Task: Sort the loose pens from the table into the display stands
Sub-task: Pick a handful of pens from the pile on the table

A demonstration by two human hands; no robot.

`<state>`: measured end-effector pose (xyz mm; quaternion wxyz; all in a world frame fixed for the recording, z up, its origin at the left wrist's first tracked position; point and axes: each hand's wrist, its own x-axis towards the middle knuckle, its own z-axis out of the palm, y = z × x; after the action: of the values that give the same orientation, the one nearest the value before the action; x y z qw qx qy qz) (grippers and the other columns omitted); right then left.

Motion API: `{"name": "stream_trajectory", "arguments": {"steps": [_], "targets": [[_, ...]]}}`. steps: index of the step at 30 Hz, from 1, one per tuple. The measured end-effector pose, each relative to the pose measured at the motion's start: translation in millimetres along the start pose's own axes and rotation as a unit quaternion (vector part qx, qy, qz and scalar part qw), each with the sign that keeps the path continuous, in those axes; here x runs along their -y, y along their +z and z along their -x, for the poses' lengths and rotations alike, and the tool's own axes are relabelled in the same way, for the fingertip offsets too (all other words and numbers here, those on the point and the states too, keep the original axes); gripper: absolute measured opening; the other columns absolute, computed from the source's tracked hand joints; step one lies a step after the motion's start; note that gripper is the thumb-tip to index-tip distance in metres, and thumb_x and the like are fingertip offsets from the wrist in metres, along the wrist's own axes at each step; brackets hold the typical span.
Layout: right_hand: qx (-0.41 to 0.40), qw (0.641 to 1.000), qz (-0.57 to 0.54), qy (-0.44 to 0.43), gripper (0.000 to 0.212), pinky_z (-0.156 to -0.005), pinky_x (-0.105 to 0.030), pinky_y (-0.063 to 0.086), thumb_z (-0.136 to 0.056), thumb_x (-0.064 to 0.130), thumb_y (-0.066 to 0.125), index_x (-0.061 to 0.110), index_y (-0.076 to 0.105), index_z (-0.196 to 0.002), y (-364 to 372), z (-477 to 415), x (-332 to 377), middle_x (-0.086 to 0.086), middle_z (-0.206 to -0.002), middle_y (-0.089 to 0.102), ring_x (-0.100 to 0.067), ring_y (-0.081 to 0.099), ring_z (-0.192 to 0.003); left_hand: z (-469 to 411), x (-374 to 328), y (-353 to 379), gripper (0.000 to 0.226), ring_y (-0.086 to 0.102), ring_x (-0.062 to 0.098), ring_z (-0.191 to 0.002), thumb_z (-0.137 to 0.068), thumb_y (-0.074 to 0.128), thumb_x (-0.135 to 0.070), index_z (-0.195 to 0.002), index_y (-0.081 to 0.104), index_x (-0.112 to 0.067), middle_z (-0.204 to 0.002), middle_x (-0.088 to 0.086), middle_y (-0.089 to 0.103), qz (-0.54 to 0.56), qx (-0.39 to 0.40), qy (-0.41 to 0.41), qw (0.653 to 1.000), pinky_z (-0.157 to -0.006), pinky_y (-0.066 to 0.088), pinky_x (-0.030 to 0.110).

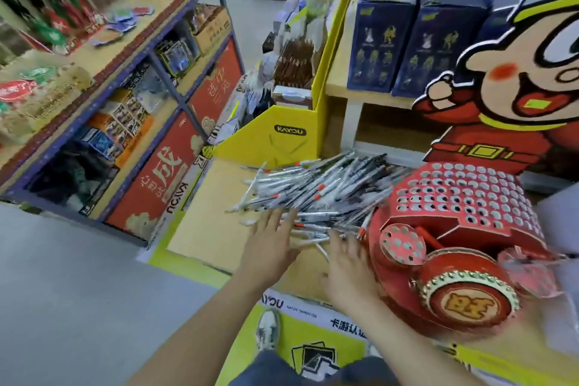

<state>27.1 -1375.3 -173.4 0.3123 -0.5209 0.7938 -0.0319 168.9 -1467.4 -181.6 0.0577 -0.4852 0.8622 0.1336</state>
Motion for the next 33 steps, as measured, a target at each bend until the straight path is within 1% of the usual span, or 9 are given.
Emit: {"name": "stream_trajectory", "arguments": {"steps": [4, 9, 13, 16, 19, 21, 26, 29, 33], "targets": [[-0.043, 0.995, 0.051, 0.067, 0.089, -0.112, -0.045, 0.033, -0.088, 0.014, 0.059, 0.033, 0.003, -0.154, 22, -12, 16, -0.009, -0.159, 0.000, -0.037, 0.007, -0.144, -29, 26, 17, 0.075, 0.047, 0.032, -0.124, -0.075, 0.070, -0.053, -0.137, 0.040, -0.022, -0.134, 0.006, 0.049, -0.030, -0.008, 0.112, 0.993, -0.095, 0.042, 0.048], [-0.083, 0.985, 0.109, 0.105, 0.067, -0.097, -0.041, 0.045, -0.088, 0.006, 0.046, 0.026, 0.024, -0.149, 29, -20, 27, -0.006, -0.149, 0.021, -0.031, 0.025, -0.132, -39, 44, 29, 0.065, 0.033, 0.031, -0.132, -0.090, 0.056, -0.042, -0.146, 0.033, -0.021, -0.142, 0.007, 0.037, 0.011, 0.022, 0.138, 0.990, -0.096, 0.038, 0.046], [-0.160, 0.971, 0.139, 0.109, 0.041, -0.073, -0.045, 0.055, -0.067, 0.005, 0.061, 0.010, 0.064, -0.108, 47, -28, 23, -0.013, -0.110, 0.049, -0.031, 0.040, -0.100, -44, 69, 34, 0.045, 0.051, 0.034, -0.108, -0.080, 0.067, -0.020, -0.122, 0.053, -0.014, -0.123, 0.011, 0.053, 0.004, 0.029, 0.143, 0.989, -0.076, 0.045, 0.042], [-0.157, 0.969, 0.170, 0.085, 0.039, -0.063, -0.041, 0.054, -0.058, 0.003, 0.072, 0.008, 0.061, -0.095, 56, -28, 24, -0.016, -0.095, 0.058, -0.034, 0.049, -0.087, -46, 89, 38, 0.030, 0.059, 0.035, -0.084, -0.075, 0.057, -0.023, -0.103, 0.057, -0.013, -0.102, 0.012, 0.060, -0.021, -0.007, 0.164, 0.986, -0.057, 0.049, 0.039], [-0.147, 0.969, 0.185, 0.066, 0.022, -0.039, -0.032, 0.044, -0.067, 0.007, 0.050, 0.009, 0.060, -0.087, 55, -28, 31, -0.010, -0.080, 0.059, -0.029, 0.059, -0.069, -46, 102, 38, 0.030, 0.058, 0.032, -0.079, -0.076, 0.041, -0.023, -0.100, 0.055, -0.013, -0.095, 0.011, 0.061, -0.016, -0.058, 0.195, 0.979, -0.058, 0.049, 0.037], [-0.124, 0.976, 0.167, 0.066, 0.025, -0.033, -0.029, 0.036, -0.058, 0.009, 0.065, 0.010, 0.061, -0.083, 49, -30, 37, -0.008, -0.073, 0.057, -0.027, 0.059, -0.058, -47, 110, 40, 0.026, 0.051, 0.029, -0.078, -0.079, 0.042, -0.024, -0.101, 0.050, -0.013, -0.089, 0.010, 0.060, -0.021, -0.071, 0.217, 0.973, -0.066, 0.044, 0.039], [-0.063, 0.984, 0.150, 0.076, 0.040, -0.049, -0.030, 0.033, -0.096, 0.038, 0.044, 0.021, 0.036, -0.132, 36, -29, 31, -0.002, -0.099, 0.060, -0.028, 0.065, -0.077, -54, 121, 43, 0.024, 0.052, 0.030, -0.072, -0.088, 0.046, -0.024, -0.106, 0.048, -0.009, -0.085, 0.012, 0.058, -0.040, -0.094, 0.289, 0.952, -0.069, 0.042, 0.040], [-0.062, 0.985, 0.139, 0.075, 0.045, -0.053, -0.030, 0.039, -0.097, 0.044, 0.041, 0.029, 0.026, -0.137, 30, -23, 25, -0.001, -0.094, 0.061, -0.028, 0.064, -0.077, -55, 123, 32, 0.030, 0.056, 0.031, -0.065, -0.083, 0.061, -0.018, -0.108, 0.047, -0.007, -0.083, 0.014, 0.057, -0.058, -0.092, 0.307, 0.945, -0.053, 0.048, 0.036], [-0.056, 0.986, 0.119, 0.101, 0.029, -0.059, -0.034, 0.042, -0.098, 0.040, 0.041, 0.026, 0.042, -0.124, 18, -11, 16, -0.001, -0.097, 0.063, -0.028, 0.065, -0.085, -61, 127, 18, 0.025, 0.052, 0.028, -0.042, -0.086, 0.062, -0.023, -0.105, 0.051, -0.010, -0.084, 0.011, 0.056, -0.055, -0.076, 0.294, 0.951, -0.032, 0.022, 0.024]]}}
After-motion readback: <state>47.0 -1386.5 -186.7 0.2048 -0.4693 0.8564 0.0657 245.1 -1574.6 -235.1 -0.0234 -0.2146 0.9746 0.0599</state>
